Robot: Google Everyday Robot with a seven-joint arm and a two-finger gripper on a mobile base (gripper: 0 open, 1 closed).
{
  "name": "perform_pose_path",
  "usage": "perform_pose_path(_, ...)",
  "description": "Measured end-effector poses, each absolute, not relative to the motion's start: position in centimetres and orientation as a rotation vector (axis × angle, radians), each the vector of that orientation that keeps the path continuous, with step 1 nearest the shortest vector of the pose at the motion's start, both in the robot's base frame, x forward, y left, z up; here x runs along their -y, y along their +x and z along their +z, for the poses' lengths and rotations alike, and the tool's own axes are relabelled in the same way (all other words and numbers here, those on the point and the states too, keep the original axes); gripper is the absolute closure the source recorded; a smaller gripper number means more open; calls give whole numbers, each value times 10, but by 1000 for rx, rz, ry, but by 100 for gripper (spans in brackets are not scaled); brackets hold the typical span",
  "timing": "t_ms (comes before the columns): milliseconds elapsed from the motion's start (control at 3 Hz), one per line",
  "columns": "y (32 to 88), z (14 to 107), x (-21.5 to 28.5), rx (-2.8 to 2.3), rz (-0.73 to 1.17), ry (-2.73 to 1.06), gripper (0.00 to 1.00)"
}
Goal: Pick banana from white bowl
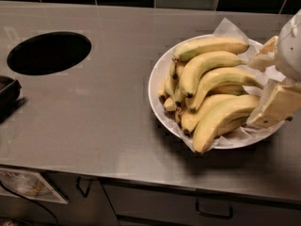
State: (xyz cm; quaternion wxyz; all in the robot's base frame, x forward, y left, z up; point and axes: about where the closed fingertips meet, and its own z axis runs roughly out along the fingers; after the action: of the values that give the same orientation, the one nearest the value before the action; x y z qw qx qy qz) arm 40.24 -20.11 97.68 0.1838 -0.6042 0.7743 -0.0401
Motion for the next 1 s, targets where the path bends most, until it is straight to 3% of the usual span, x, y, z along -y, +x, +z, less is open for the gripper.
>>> perform_pose_path(333, 397, 971, 198, -2173, -90, -1710, 40)
perform_pose_path(1000, 394, 962, 193, -2167, -57, -1739, 41)
